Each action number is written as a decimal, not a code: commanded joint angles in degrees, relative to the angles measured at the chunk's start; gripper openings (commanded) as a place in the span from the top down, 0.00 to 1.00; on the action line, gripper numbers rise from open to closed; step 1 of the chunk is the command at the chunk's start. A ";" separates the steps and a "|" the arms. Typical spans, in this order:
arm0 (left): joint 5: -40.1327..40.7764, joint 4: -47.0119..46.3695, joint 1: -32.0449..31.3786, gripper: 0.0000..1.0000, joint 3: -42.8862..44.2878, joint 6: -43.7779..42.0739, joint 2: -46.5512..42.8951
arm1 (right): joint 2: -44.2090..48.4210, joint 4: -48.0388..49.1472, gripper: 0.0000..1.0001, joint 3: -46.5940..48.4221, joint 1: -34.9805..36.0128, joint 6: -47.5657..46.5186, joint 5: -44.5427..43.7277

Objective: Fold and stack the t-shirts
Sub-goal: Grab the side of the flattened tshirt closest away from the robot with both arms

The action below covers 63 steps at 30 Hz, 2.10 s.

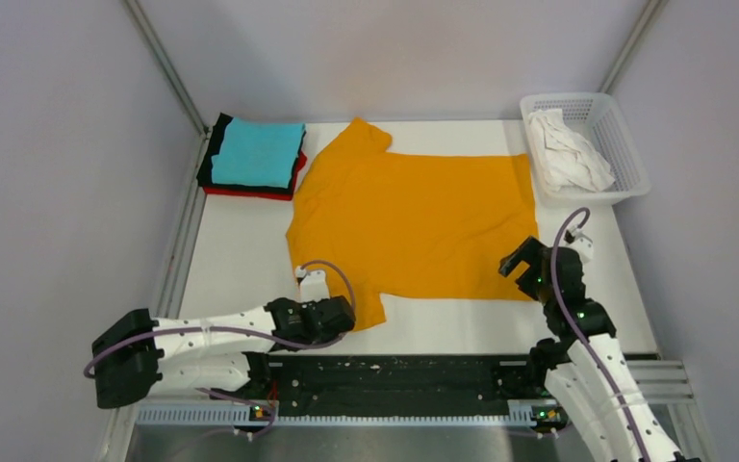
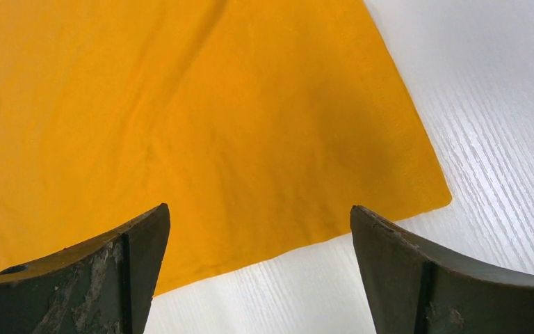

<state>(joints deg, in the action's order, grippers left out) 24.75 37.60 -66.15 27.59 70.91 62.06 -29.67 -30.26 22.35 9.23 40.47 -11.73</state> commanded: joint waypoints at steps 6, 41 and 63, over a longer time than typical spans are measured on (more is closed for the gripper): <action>1.01 -7.82 0.14 1.00 -5.60 -4.65 -11.92 | -10.74 -13.51 0.01 8.38 -0.06 10.63 -10.68; 6.72 -13.19 2.96 1.00 -2.12 -9.50 -12.07 | -18.73 9.15 0.52 -6.91 -0.11 15.98 -13.92; -7.50 -25.42 23.19 1.00 12.55 -25.79 -0.78 | -26.72 10.95 1.00 9.98 -0.13 4.75 -11.85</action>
<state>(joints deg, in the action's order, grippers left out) 20.53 17.89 -45.91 33.10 51.05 57.60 -52.69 -21.98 26.65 9.23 47.70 -22.39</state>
